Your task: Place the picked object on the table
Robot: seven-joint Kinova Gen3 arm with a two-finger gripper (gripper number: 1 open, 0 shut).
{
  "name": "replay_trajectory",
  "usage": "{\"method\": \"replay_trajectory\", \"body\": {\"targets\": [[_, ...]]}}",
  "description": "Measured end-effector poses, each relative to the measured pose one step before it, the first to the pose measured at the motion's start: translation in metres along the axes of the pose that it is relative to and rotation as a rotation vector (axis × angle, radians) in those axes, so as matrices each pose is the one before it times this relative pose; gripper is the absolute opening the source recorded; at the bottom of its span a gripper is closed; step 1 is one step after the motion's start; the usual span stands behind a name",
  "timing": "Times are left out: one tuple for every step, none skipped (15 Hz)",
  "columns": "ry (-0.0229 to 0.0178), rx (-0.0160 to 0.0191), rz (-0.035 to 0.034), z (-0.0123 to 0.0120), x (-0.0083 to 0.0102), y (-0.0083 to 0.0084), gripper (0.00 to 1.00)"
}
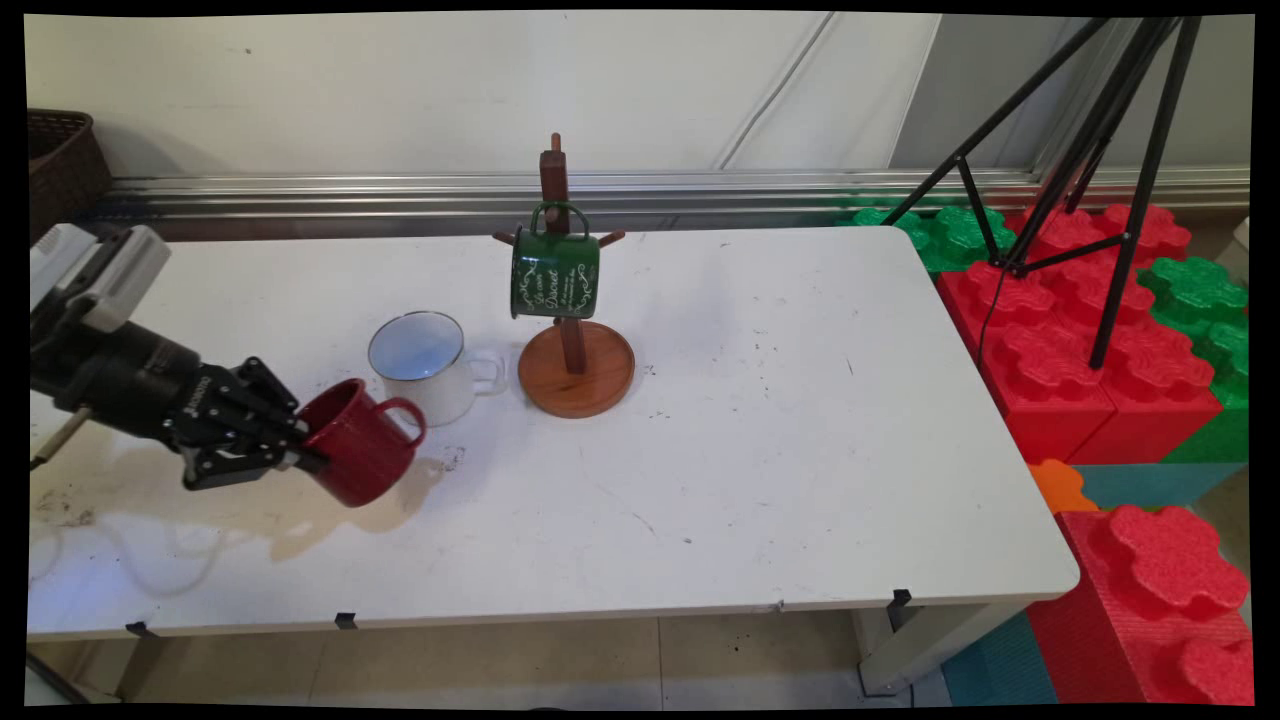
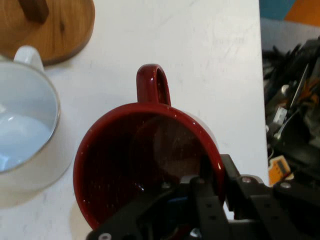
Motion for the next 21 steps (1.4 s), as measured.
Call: {"method": "replay_trajectory", "body": {"targets": [[-0.01761, 0.00714, 0.00983, -0.00327, -0.00298, -0.00015, 0.0], [-0.01766, 0.00768, 0.00889, -0.003, -0.0031, -0.0003, 0.0], [-0.01791, 0.00851, 0.00789, -0.00275, -0.00343, -0.00037, 0.0], [-0.01485, 0.00746, 0.00661, -0.0019, -0.00276, -0.00066, 0.0], [-0.00944, 0.00522, 0.00456, -0.00123, -0.00183, -0.0004, 0.0], [-0.01378, 0.00805, 0.0065, -0.00139, -0.00252, -0.00096, 0.0], [-0.00845, 0.00498, 0.00434, -0.00079, -0.00152, -0.00067, 0.0], [-0.01185, 0.00723, 0.00799, -0.00078, -0.00202, -0.00102, 0.0], [-0.0072, 0.00414, 0.00548, -0.00036, -0.00115, -0.00066, 0.0], [-0.01019, 0.00601, 0.00946, -0.00035, -0.00162, -0.00087, 0.0], [-0.00633, 0.00382, 0.00632, -0.00019, -0.00105, -0.00046, 0.0], [-0.00941, 0.00493, 0.01036, 0.00003, -0.00156, -0.00067, 0.0], [-0.00624, 0.00278, 0.00697, 0.00017, -0.00095, -0.00052, 0.0], [-0.00928, 0.00359, 0.01084, 0.0004, -0.00167, -0.00064, 0.0], [-0.00614, 0.00248, 0.00696, 0.00031, -0.00114, -0.00031, 0.0], [-0.00947, 0.00379, 0.01117, 0.0007, -0.00172, -0.00063, 0.0], [-0.00619, 0.00251, 0.00713, 0.00052, -0.00113, -0.00046, 0.0], [-0.00885, 0.00404, 0.01073, 0.00088, -0.00159, -0.00079, 0.0], [-0.0052, 0.00267, 0.00713, 0.00059, -0.00093, -0.00047, 0.0], [-0.00866, 0.0039, 0.0101, 0.00103, -0.00158, -0.00078, 0.0], [-0.00534, 0.00222, 0.00644, 0.00067, -0.00096, -0.00047, 0.0]]}}
